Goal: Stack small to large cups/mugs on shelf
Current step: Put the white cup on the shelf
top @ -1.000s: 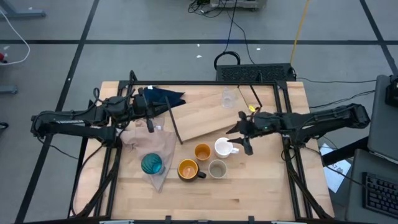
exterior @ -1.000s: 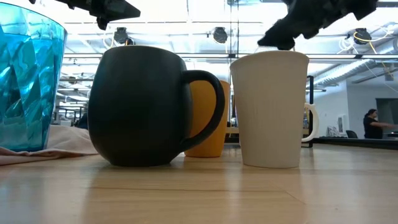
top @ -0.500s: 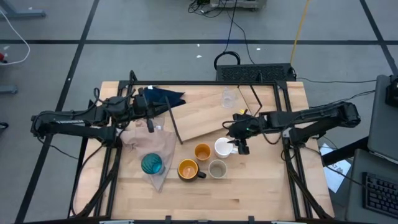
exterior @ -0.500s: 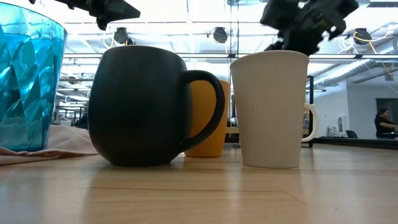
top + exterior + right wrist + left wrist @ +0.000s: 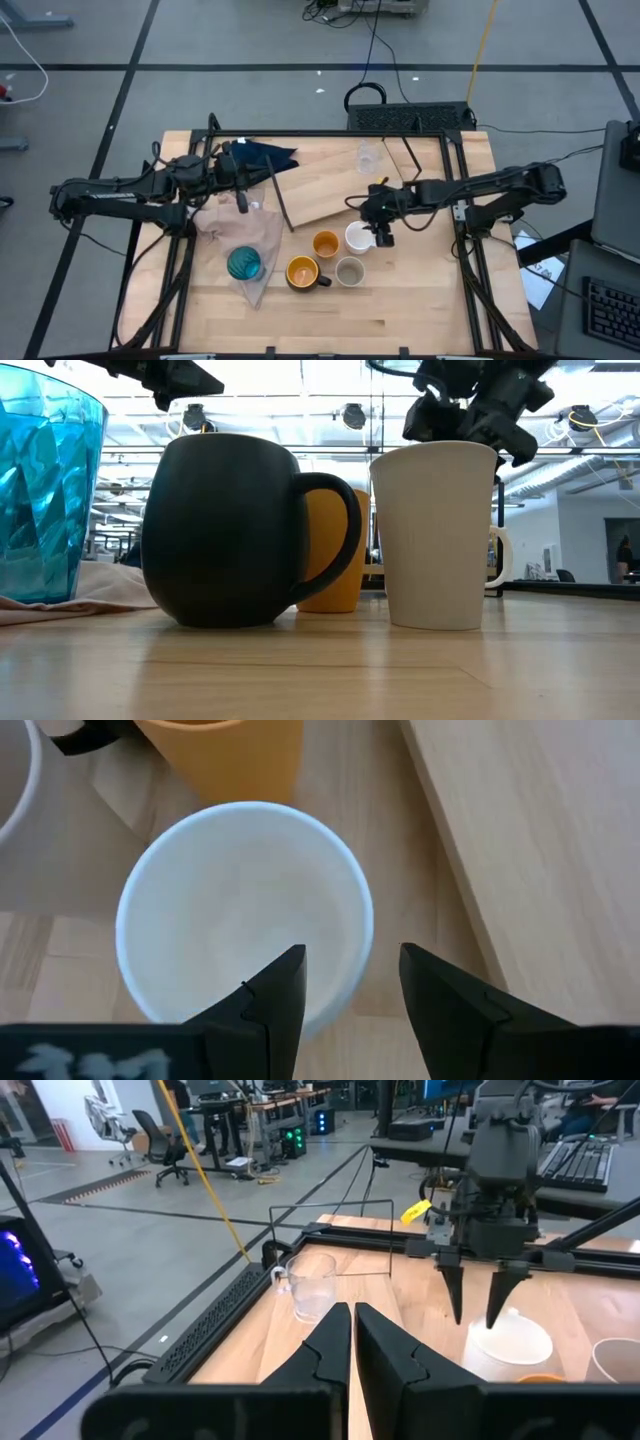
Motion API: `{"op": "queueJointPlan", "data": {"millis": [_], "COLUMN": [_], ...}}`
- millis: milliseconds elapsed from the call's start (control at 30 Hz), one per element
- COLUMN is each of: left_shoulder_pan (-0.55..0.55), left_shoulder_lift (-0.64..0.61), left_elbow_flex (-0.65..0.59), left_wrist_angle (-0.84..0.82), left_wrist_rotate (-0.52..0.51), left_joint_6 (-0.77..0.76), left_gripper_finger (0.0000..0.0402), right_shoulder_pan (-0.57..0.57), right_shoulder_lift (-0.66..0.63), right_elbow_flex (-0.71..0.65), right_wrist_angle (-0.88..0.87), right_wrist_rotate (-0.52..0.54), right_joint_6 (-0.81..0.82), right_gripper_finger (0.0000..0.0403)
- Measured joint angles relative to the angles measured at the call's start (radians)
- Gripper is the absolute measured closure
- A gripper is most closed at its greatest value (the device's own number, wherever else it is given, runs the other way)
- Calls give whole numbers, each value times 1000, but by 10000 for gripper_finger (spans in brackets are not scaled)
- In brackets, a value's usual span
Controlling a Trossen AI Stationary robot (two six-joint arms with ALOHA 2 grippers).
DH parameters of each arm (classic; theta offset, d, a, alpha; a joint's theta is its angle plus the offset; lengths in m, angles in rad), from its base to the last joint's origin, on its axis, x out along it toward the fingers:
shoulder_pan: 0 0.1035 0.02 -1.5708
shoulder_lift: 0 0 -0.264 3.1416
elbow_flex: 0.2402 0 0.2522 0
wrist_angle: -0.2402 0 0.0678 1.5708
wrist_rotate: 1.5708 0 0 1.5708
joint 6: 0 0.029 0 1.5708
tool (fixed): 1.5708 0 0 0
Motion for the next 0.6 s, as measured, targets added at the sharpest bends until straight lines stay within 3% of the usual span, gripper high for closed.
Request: {"op": "queueJointPlan", "data": {"millis": [600], "left_shoulder_pan": [0], "left_shoulder_lift": [0], "left_elbow_flex": [0], "left_wrist_angle": [1], "left_wrist_rotate": [0], "left_joint_6": [0], "left_gripper_finger": [380], "right_shoulder_pan": [0], "right_shoulder_lift": [5], "right_elbow_flex": [-1], "right_wrist_angle": [22], "right_wrist_rotate": [-22], "right_joint_6": [19], "right_gripper_finger": [248]}}
